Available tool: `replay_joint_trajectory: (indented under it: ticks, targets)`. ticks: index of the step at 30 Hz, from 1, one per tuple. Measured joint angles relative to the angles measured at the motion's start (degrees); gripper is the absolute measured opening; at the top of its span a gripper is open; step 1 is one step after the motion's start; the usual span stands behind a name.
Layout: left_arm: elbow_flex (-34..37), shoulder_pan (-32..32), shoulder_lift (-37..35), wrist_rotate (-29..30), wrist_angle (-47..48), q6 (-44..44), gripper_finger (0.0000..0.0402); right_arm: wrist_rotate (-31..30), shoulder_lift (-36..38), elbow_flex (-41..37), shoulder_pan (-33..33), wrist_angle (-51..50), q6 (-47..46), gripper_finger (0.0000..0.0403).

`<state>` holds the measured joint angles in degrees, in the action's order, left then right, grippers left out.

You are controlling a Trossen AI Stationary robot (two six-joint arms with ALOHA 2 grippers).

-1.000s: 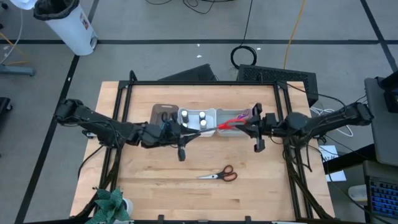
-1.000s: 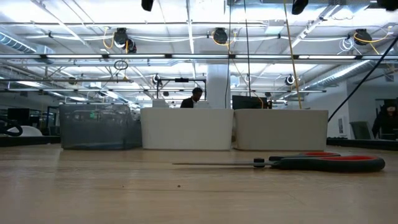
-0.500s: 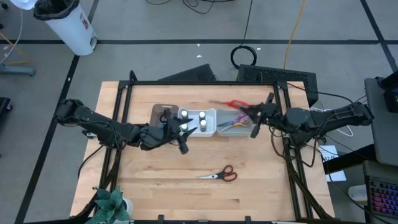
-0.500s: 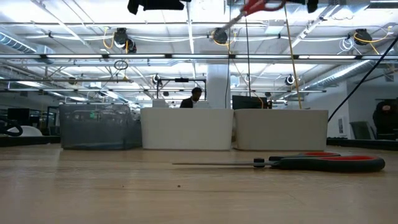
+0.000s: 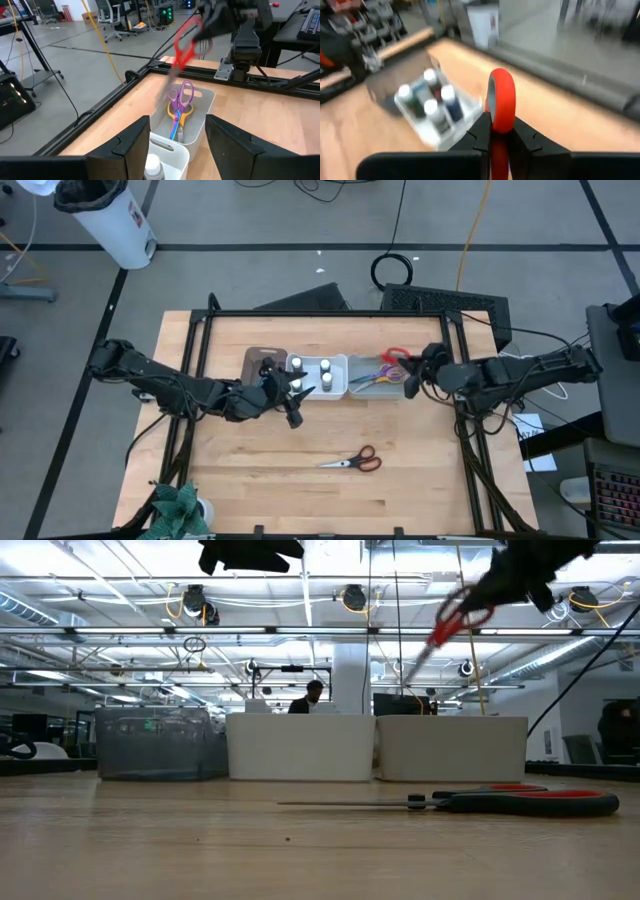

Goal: Pick & Place Paint Supplies
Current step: Adjust the red scissors in the gray bin, then put the black scissors into the gray bin

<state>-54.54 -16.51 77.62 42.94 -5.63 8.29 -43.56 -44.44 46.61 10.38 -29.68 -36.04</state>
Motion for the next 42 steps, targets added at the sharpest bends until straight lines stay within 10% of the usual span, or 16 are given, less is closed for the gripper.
replay_joint_trajectory:
  ticks: [9,30,42]
  targets:
    - [-0.02,0.04,-0.02,0.00,0.02,1.27,0.0200,15.21,0.04,-0.09,-3.53,-6.11,-7.87,0.0017]
    - [-0.07,0.04,-0.07,-0.94,-0.07,1.23,0.0200,21.24,-0.40,-14.72,-11.55,10.32,-8.19,0.0019]
    - [-0.07,0.04,-0.07,-1.01,-0.07,1.34,0.0200,20.60,-0.46,-18.84,-12.32,16.44,-1.84,0.0139]
